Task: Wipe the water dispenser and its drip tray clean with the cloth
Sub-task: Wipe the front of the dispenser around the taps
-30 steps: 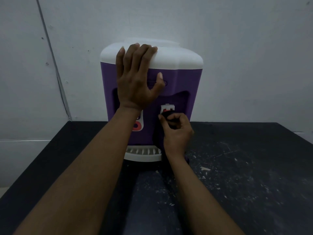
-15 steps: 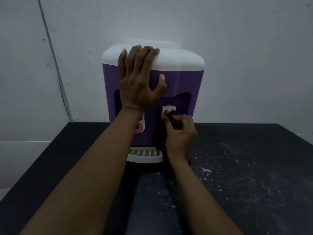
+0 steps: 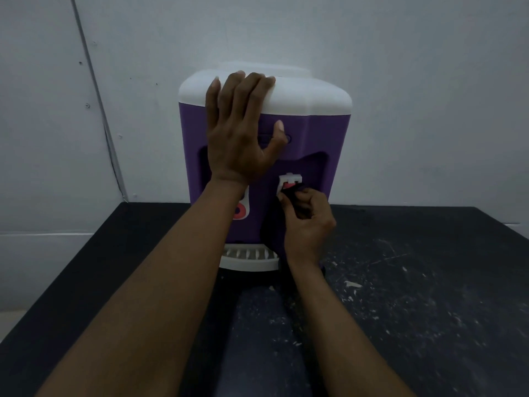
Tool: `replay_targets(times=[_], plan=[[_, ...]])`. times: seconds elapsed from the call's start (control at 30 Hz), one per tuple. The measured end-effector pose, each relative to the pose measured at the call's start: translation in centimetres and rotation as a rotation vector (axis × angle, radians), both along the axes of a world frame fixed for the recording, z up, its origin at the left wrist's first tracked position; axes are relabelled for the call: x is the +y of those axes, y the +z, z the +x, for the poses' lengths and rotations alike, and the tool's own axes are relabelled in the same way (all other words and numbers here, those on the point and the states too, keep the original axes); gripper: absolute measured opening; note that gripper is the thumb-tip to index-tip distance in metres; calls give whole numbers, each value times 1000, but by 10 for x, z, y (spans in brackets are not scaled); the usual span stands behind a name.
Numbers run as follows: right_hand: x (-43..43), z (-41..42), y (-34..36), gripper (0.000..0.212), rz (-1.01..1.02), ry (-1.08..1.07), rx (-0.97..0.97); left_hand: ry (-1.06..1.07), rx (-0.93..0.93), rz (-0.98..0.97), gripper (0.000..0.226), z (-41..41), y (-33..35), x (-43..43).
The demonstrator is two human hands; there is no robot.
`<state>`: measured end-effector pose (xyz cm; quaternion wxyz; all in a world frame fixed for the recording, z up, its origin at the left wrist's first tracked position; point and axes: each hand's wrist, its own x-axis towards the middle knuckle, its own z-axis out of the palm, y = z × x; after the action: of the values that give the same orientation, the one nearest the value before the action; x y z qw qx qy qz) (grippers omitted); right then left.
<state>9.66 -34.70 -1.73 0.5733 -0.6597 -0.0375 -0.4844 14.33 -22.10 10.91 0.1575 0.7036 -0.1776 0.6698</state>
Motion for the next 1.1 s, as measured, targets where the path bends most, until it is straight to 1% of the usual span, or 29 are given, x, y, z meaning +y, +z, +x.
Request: replay_targets(times=[0.1,0.2,0.27,0.4,0.5,0.6,0.7,0.8,0.93,1.0,1.1], plan=[[0,0,3,24,56,12,4,-1,-5,-3,56,0,-1,0],[4,0,4,24,92,-40,27,5,-4,-2,56,0,0,0],[1,-1,6,22,62,-41,38,2,-2,-5,56,0,0,0],[-20,-6,12,12,-46,83,88,-2,-6,-8,56,-1,-1,0],[-26,1,16,19,-110,140,135,2,0,-16,56,-1,-1,-1],[-13,8,18,34,-221,60,77,-3,6,-19,56,-1,-1,-1],[-3,11,15,38,-265,-10,22,-8,6,0,57,-1,-1,1],[-5,9,6,34,-225,-10,-26,-4,2,12,57,-1,-1,2],[-5,1,-3,21,-144,18,-24,-4,-6,13,57,0,-1,2],[-5,2,3,16,-163,-11,-69,-4,-11,10,56,2,-2,2],[-6,8,23,10,-268,-43,-144,3,-14,11,57,3,-2,2]])
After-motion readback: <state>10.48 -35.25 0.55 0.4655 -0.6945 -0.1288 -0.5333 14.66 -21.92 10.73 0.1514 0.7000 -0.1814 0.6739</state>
